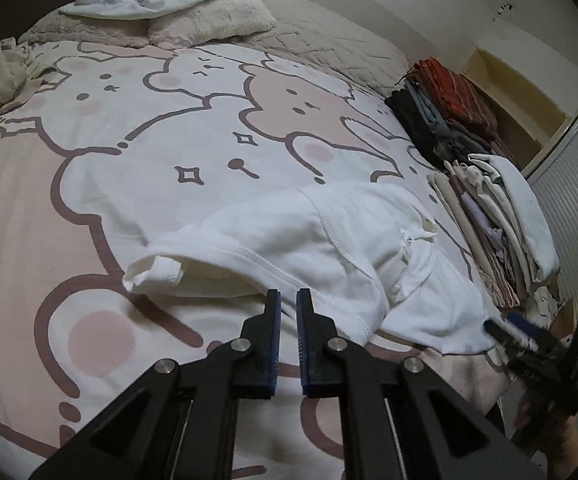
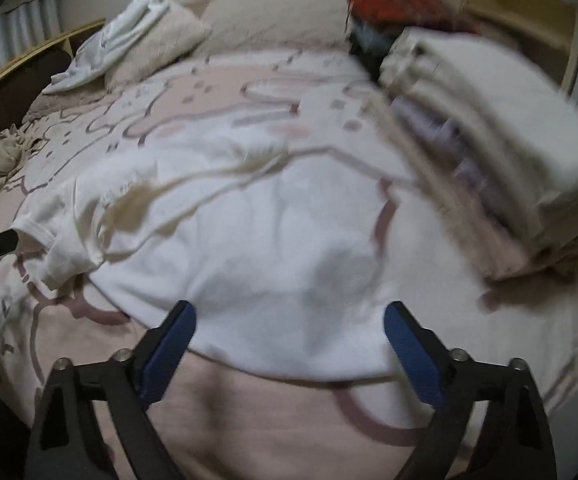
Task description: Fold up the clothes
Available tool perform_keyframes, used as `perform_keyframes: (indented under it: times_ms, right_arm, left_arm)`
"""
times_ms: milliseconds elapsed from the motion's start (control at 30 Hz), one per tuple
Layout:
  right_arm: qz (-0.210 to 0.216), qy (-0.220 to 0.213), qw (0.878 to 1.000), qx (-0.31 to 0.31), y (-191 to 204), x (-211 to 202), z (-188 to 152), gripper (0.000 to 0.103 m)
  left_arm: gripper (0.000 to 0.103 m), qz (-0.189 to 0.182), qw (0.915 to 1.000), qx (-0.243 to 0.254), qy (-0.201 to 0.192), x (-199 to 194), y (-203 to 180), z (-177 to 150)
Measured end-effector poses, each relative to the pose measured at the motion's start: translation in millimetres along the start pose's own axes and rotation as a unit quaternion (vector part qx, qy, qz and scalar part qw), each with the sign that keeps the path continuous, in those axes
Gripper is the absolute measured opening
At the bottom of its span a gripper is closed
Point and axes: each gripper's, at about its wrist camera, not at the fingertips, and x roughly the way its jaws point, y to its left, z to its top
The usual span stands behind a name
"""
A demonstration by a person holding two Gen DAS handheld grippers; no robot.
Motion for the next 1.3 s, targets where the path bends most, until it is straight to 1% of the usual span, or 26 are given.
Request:
perform_keyframes:
  times_ms: [33,100,200,300,333,400,433,467,500,533,567,600,667,733,767,833,900,967,1000,1033,1067,1133,1167,1233,1267,1300]
  right_arm:
    - [-0.008,-0.011,1.000,-0.009,1,-6,3,0.077]
    - [-0.008,-0.029,0.999,-0.036,9,-13,8,0.056]
    - [0.013,-0.056,0.992,-0.115,38,-16,10,0.040]
    - [0.044,-0.070,0.972,-0.219,84,-10,3,0.039]
    - [0.050,-0.078,0.964,-0.248,97,-8,-1,0.039]
    - [0.057,-0.098,0.943,-0.314,122,-2,-10,0.039]
    - [0.049,-0.110,0.929,-0.349,132,2,-16,0.039]
    - [0.034,-0.124,0.912,-0.390,142,7,-23,0.039]
    - [0.020,-0.136,0.894,-0.427,150,12,-30,0.039]
    - [0.011,-0.146,0.877,-0.457,155,17,-36,0.039]
    - [0.003,-0.155,0.860,-0.487,161,21,-42,0.039]
    - [-0.004,-0.161,0.844,-0.512,166,26,-48,0.039]
    - [-0.010,-0.167,0.819,-0.549,171,35,-58,0.039]
    - [-0.015,-0.185,0.801,-0.569,174,39,-64,0.039]
    - [-0.017,-0.190,0.795,-0.575,175,40,-66,0.039]
    - [-0.019,-0.189,0.791,-0.581,178,43,-64,0.037]
    - [-0.020,-0.186,0.788,-0.587,181,46,-63,0.016]
    - [-0.018,-0.181,0.783,-0.594,182,46,-65,0.011]
    - [-0.019,-0.188,0.782,-0.595,182,42,-66,0.011]
    - [-0.017,-0.192,0.783,-0.592,181,38,-65,0.010]
    - [-0.011,-0.193,0.789,-0.584,180,32,-61,0.010]
    - [0.002,-0.195,0.799,-0.568,178,21,-55,0.010]
    - [0.009,-0.196,0.805,-0.560,177,16,-52,0.010]
    - [0.030,-0.193,0.820,-0.538,173,3,-43,0.010]
    - [0.039,-0.192,0.826,-0.529,172,-2,-39,0.010]
    - [0.043,-0.193,0.828,-0.524,171,-6,-35,0.010]
  left_arm:
    - [0.008,-0.001,1.0000,0.008,0.000,0,-3,-1]
    - [0.008,-0.004,0.9997,0.024,0.001,0,-9,-3]
    - [0.008,-0.008,0.9988,0.047,0.002,1,-18,-6]
    - [0.008,-0.013,0.9974,0.071,0.003,1,-27,-10]
    - [0.008,-0.014,0.9968,0.079,0.004,1,-30,-11]
    - [0.008,-0.006,0.9964,0.084,0.004,0,-30,-10]
    - [0.008,-0.003,0.9962,0.086,0.004,-2,-30,-10]
    - [0.009,0.000,0.9961,0.089,0.003,-3,-29,-9]
    - [0.012,0.003,0.9958,0.091,0.002,-4,-29,-9]
    - [0.017,0.007,0.9956,0.093,0.000,-8,-27,-9]
    - [0.034,0.011,0.9954,0.095,-0.003,-11,-25,-9]
    - [0.047,0.015,0.9953,0.095,-0.009,-15,-23,-10]
    - [0.048,0.019,0.9950,0.096,-0.020,-22,-20,-11]
    - [0.048,0.025,0.9945,0.100,-0.022,-25,-19,-12]
    - [0.048,0.030,0.9936,0.106,-0.024,-25,-19,-13]
    - [0.048,0.037,0.9919,0.119,-0.028,-26,-20,-15]
    - [0.048,0.042,0.9876,0.147,-0.035,-27,-26,-17]
    - [0.048,0.066,0.9732,0.214,-0.053,-30,-38,-24]
    - [0.048,0.077,0.9644,0.246,-0.061,-32,-43,-27]
    - [0.049,0.087,0.9544,0.277,-0.068,-33,-48,-30]
    - [0.049,0.093,0.9438,0.308,-0.076,-34,-52,-35]
    - [0.053,0.104,0.9193,0.368,-0.091,-36,-60,-44]
    - [0.058,0.106,0.9083,0.393,-0.095,-34,-63,-49]
    - [0.059,0.110,0.8843,0.442,-0.103,-32,-70,-59]
    - [0.059,0.113,0.8715,0.465,-0.107,-29,-74,-64]
    - [0.059,0.117,0.8604,0.483,-0.113,-26,-76,-68]
